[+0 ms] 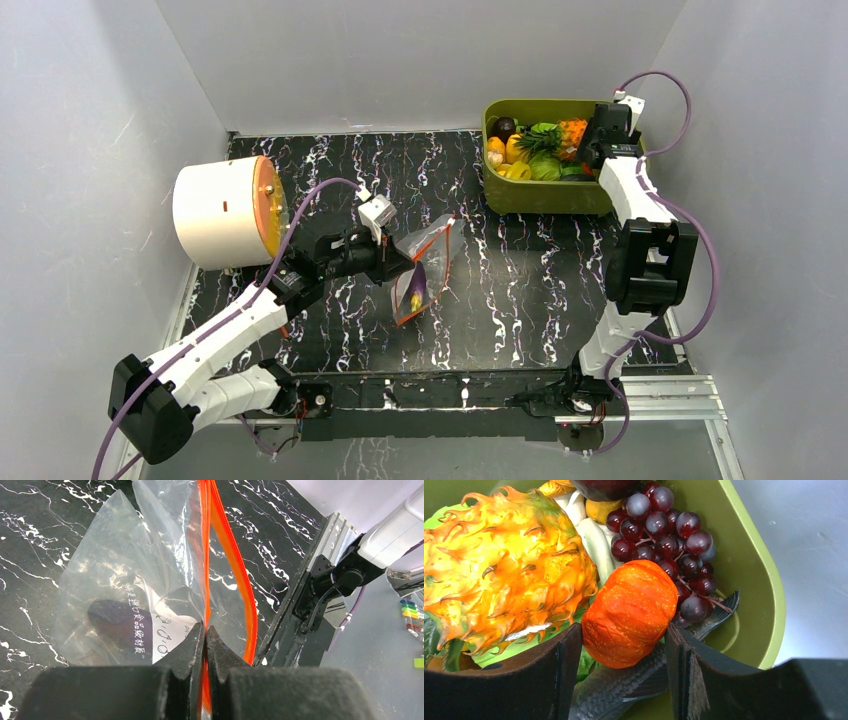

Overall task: Place the food in the zip-top bag and seal the zipper
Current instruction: Pick up the fake fruit from the bin.

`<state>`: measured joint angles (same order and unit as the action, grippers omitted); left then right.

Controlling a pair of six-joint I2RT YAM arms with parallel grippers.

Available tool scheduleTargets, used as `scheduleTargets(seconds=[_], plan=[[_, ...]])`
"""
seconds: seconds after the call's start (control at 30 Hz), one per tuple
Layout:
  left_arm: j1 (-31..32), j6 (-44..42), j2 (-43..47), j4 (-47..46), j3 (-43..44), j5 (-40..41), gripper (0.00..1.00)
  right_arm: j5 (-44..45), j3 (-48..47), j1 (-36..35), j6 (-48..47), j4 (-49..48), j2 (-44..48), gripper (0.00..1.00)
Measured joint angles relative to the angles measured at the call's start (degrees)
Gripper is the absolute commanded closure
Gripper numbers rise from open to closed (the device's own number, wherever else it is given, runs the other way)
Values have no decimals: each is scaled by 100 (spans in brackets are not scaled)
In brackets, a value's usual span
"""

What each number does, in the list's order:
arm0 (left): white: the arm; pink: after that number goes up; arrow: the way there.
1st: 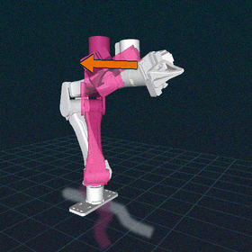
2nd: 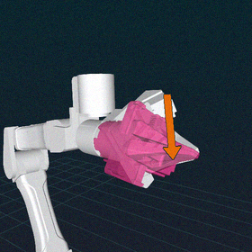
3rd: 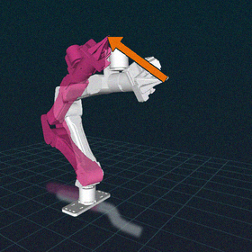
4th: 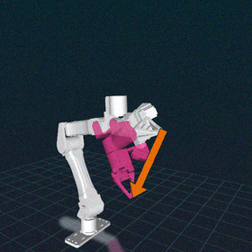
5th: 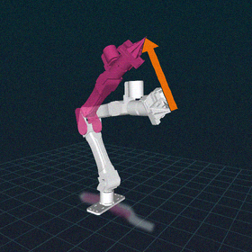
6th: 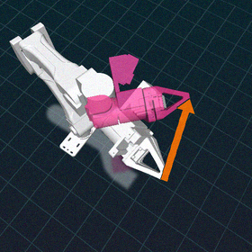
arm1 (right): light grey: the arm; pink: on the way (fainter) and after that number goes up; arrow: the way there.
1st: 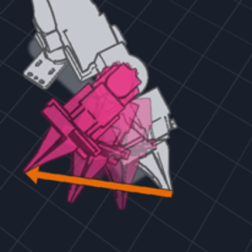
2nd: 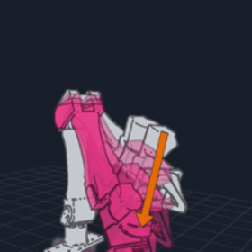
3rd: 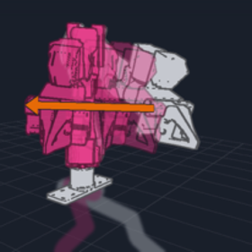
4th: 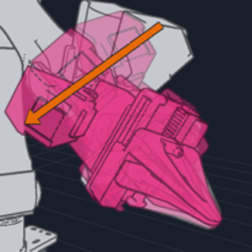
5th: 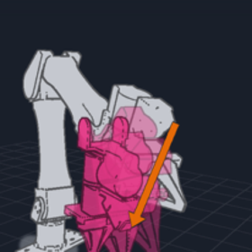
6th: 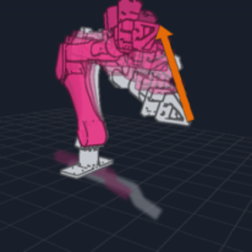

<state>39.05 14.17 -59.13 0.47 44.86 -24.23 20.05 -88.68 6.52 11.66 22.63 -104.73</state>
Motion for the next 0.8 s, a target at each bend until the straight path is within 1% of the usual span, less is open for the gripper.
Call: scheduleTargets(seconds=[0.1,0.27,0.57,0.8], plan=[[0,15,9,0,0,68,100,13,55,-2,4,-33,0,60],[0,39,98,7,-2,291,100,42,149,-11,26,-57,101,64],[0,116,225,114,-4,970,100,192,201,-197,46,13,610,68],[0,391,160,348,125,1515,100,271,181,-560,120,293,852,69]])
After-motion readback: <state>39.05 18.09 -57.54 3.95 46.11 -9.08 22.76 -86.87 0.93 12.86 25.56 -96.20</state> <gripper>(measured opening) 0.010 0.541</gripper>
